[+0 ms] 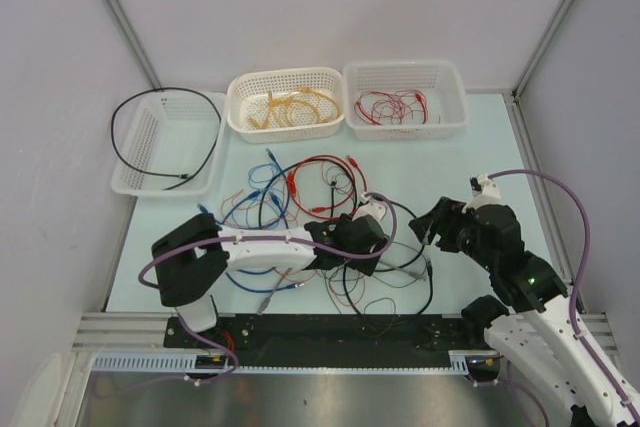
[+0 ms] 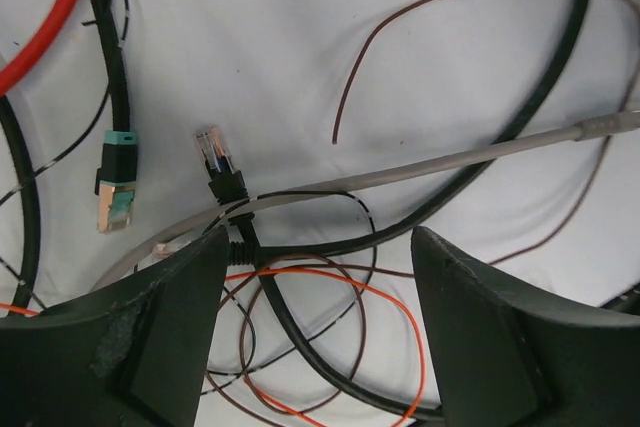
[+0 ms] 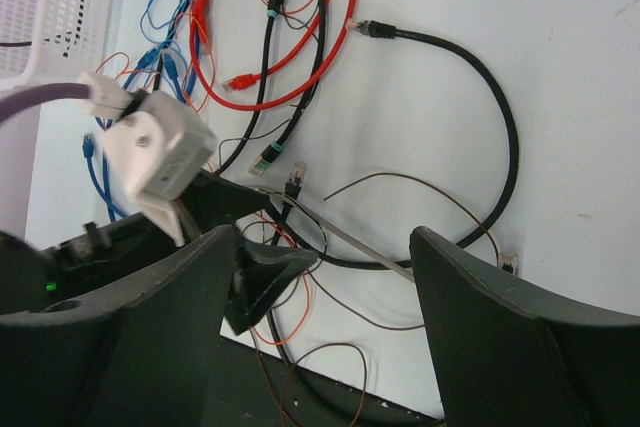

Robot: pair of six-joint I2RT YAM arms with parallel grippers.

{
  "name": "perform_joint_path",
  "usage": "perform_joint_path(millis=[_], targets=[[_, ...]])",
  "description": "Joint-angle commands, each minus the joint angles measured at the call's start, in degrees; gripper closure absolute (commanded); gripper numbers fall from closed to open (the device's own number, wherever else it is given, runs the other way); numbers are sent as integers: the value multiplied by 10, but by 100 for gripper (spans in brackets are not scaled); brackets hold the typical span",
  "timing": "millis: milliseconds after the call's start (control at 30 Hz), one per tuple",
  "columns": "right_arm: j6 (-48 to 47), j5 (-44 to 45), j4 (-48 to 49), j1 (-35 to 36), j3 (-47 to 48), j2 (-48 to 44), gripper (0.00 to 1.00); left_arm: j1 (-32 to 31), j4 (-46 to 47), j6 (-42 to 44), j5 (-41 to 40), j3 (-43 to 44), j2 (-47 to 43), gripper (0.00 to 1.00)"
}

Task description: Untangle the cables

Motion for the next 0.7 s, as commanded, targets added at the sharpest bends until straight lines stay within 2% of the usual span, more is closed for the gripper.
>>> perform_joint_path(millis=[0, 333, 433, 467, 533, 567, 667], targets=[[-4, 5, -3, -2, 21, -10, 24, 10, 6, 5, -6, 39, 42, 22], [-6, 4, -4, -2, 20, -2, 24, 47, 51, 10, 14, 34, 50, 30], [-7, 4, -3, -2, 20, 1, 24, 53, 58, 17, 25, 44, 62, 45], [-7, 4, -2, -3, 21, 1, 24, 53, 55, 20, 29, 55, 68, 61], [-8, 5, -2, -2, 20, 0, 24, 53, 51, 25, 33, 63, 85, 72], [-8, 5, -4, -1, 20, -1, 24, 53, 50, 26, 36, 65, 88, 76], [-7, 6, -5, -2, 20, -2, 24, 53, 49, 26, 35, 63, 92, 75]])
